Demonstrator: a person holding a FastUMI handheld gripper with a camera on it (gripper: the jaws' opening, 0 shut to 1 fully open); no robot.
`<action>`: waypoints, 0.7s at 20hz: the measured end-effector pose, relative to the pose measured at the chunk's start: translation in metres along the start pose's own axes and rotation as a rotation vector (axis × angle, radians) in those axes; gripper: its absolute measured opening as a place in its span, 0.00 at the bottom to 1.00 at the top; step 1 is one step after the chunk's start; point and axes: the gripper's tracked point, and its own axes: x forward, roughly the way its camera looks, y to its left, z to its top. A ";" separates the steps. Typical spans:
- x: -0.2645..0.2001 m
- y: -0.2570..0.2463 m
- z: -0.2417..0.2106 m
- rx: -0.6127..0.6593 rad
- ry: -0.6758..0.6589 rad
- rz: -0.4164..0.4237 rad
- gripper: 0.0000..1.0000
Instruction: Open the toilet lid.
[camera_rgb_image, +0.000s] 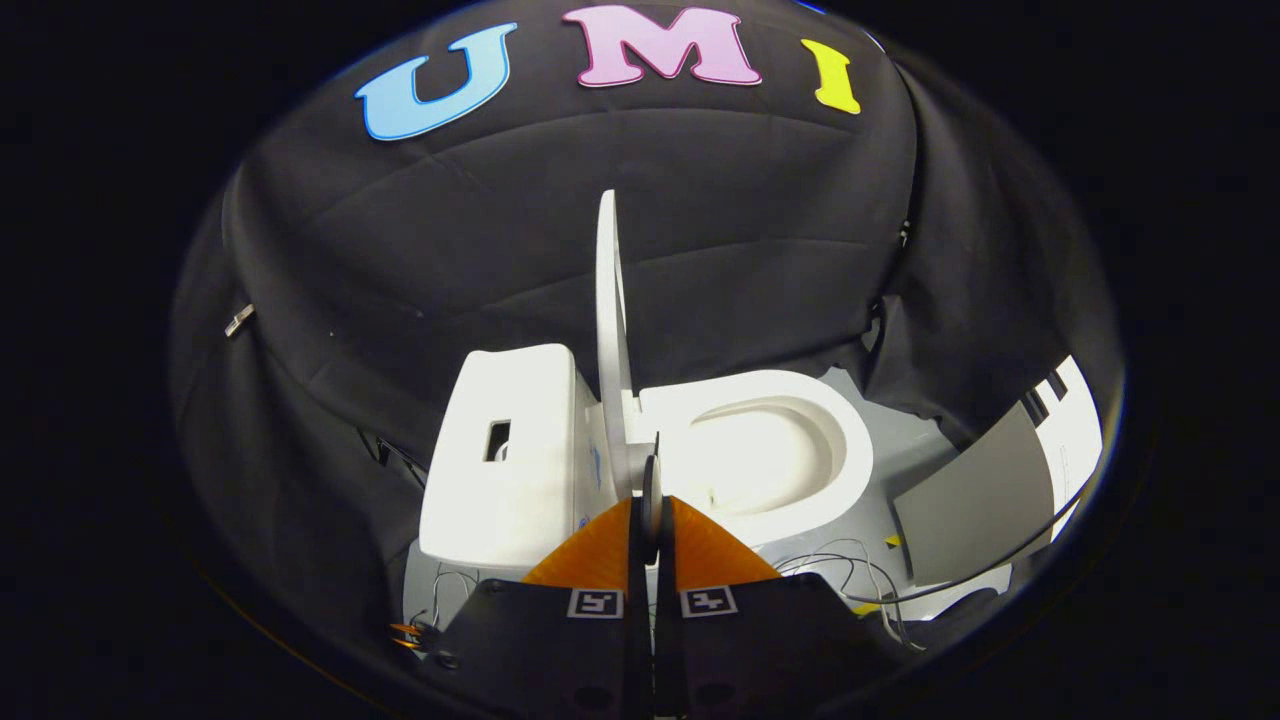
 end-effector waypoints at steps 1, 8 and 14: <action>0.000 0.006 -0.001 -0.003 0.002 -0.006 0.07; 0.000 0.044 -0.009 -0.081 -0.036 -0.060 0.08; 0.002 0.070 -0.019 -0.133 -0.052 -0.086 0.08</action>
